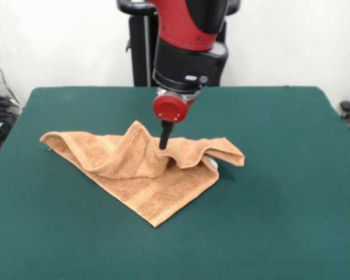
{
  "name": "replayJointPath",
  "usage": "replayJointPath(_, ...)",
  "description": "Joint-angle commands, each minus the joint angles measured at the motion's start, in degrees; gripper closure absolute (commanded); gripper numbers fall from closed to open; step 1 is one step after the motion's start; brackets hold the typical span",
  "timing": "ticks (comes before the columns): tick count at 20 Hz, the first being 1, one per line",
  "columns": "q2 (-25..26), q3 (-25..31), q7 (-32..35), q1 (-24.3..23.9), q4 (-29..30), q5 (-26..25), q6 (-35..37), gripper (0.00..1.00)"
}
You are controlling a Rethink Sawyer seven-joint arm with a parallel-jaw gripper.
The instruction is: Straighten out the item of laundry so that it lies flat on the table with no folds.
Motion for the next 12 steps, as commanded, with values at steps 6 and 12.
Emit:
replayJointPath(6,3.84,2.23,8.92,1.88,4.93,3.66,-2.98,0.00)
replayJointPath(12,4.33,0.20,10.39,2.27,4.67,4.12,-3.26,0.00)
